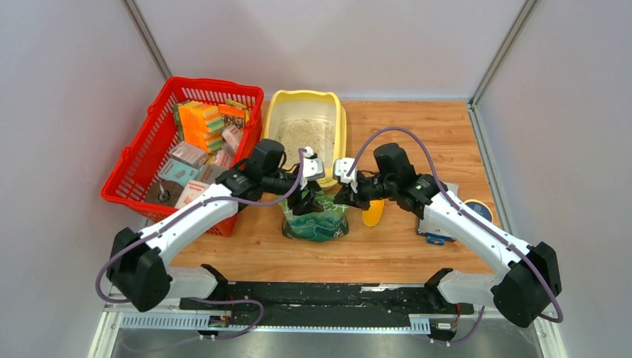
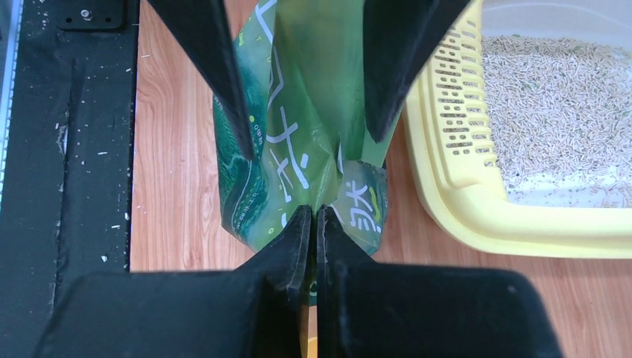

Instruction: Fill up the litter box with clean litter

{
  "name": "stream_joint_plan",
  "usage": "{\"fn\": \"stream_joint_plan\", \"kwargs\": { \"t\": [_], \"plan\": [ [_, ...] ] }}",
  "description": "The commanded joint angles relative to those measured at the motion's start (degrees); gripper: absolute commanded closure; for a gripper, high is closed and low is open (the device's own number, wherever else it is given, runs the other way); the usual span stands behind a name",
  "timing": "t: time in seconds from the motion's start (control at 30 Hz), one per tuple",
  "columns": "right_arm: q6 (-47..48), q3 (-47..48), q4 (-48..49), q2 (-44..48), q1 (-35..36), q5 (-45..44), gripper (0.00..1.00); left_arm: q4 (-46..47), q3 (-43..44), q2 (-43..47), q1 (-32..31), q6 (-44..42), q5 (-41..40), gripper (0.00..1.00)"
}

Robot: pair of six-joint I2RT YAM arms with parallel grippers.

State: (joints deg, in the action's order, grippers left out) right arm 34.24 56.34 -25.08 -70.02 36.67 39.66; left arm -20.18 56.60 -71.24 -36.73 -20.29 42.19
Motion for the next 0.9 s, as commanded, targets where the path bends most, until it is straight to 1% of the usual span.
{"fn": "stream_joint_plan", "kwargs": {
  "t": [0.0,0.07,0.17,0.2,0.27,0.3,0.37,0.4,0.5,0.67,0.7,0.83,0.87],
  "plan": [
    [-3.12,0.27,4.16,3.04,-0.37,1.74,1.0,3.83,3.43,-4.69,-1.23,-3.69,2.19,0.29],
    [-3.74,0.0,4.69,3.13,-0.28,1.74,1.0,4.71,4.04,-6.88,-1.85,-3.44,2.45,0.29],
    [-4.27,-0.35,4.95,2.61,-0.37,1.21,1.0,6.65,4.57,-8.99,-2.82,-1.86,3.42,0.44],
    [-5.14,-0.44,5.04,2.35,-0.37,0.6,1.0,6.82,4.83,-9.35,-3.08,-0.72,3.51,0.6],
    [-6.72,-0.35,5.04,2.34,-0.89,-0.37,1.0,6.83,5.01,-9.79,-3.61,0.16,4.03,0.76],
    [-7.95,-0.35,4.95,2.52,-1.33,-0.11,0.93,6.56,5.01,-9.88,-3.61,0.69,4.56,0.86],
    [-7.61,-0.18,2.86,2.78,-2.21,0.33,0.8,6.39,4.23,-9.53,-3.7,1.39,4.48,0.94],
    [-7.26,-0.09,0.67,3.22,-2.3,0.16,0.7,5.95,3.87,-9.27,-3.61,1.48,4.3,0.99],
    [-5.24,-1.23,-2.15,4.88,-2.56,1.12,0.65,5.34,2.64,-8.21,-3.61,1.92,3.86,1.0],
    [-4.36,-4.03,-2.87,7.0,-2.65,2.0,0.66,5.77,1.68,-7.77,-3.61,4.99,3.6,1.0],
    [-4.36,-4.3,-2.52,7.0,-2.65,1.39,0.69,6.38,1.67,-7.68,-3.61,5.35,3.6,1.0],
    [-4.71,-5.27,-0.06,6.83,-2.56,-0.02,0.75,7.44,2.11,-8.21,-3.61,7.46,3.77,0.99],
    [-4.88,-5.53,0.38,6.83,-2.56,-0.11,0.82,7.61,2.46,-8.38,-3.61,7.98,3.86,0.95]
  ]
}}
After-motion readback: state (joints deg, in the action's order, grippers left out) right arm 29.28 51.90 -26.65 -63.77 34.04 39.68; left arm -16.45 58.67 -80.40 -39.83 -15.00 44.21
